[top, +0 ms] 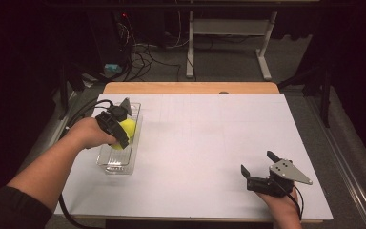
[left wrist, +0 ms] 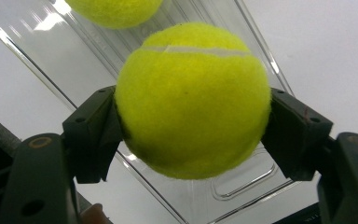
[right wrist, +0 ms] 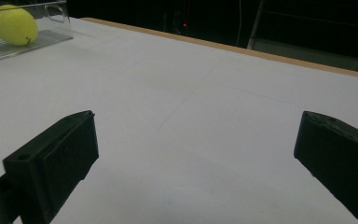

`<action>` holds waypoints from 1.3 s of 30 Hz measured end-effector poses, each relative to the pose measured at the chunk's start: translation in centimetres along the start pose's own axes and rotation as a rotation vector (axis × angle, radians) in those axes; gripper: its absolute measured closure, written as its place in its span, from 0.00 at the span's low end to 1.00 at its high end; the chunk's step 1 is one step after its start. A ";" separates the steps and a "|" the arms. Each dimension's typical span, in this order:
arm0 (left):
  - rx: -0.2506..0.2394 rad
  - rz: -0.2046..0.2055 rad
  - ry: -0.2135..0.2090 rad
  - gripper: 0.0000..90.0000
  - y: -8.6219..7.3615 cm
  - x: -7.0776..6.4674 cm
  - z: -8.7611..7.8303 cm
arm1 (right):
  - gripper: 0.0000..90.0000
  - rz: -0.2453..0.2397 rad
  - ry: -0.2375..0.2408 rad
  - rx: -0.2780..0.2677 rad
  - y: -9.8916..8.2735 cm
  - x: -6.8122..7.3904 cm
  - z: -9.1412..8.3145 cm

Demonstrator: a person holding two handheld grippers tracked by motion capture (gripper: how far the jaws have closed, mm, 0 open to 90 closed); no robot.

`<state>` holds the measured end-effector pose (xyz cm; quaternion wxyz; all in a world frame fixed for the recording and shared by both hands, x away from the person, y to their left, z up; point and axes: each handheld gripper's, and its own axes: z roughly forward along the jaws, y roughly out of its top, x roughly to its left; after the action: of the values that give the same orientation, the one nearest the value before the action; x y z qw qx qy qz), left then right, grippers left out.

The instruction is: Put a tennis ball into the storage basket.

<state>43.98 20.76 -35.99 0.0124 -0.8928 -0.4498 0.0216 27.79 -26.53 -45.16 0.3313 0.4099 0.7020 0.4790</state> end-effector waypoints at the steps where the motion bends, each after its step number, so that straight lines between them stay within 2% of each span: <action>1: 0.000 0.000 0.001 0.30 0.0 0.0 0.0 | 0.00 0.001 -0.001 0.000 0.0 0.0 0.0; 12: 0.000 0.002 0.003 0.30 -0.1 0.0 -0.3 | 0.00 0.000 0.000 -0.003 0.0 0.0 0.0; 15: 0.001 -0.001 -0.008 0.28 -0.1 0.1 -0.4 | 0.00 -0.001 0.000 -0.001 0.0 0.0 0.0; 16: 0.004 -0.004 -0.015 0.19 -0.1 0.1 -0.4 | 0.00 0.001 0.000 0.000 0.0 0.0 0.0; 18: 0.020 -0.009 -0.017 0.07 0.0 0.0 -0.4 | 0.00 -0.002 0.001 -0.001 0.0 0.0 0.0; 21: 0.019 -0.006 -0.029 0.01 0.0 0.0 -0.6 | 0.00 0.000 0.001 -0.003 0.0 0.0 0.0; 35: -0.008 -0.019 -0.034 0.01 0.0 0.1 -0.9 | 0.00 -0.001 0.001 -0.001 0.0 0.0 0.0; 39: -0.015 -0.015 -0.024 0.01 0.2 -0.2 -1.0 | 0.00 0.000 0.001 0.000 0.0 0.0 0.0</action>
<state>44.05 20.50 -35.01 0.0002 -0.8891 -0.4569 0.0288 27.81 -26.50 -45.17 0.3312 0.4098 0.7019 0.4793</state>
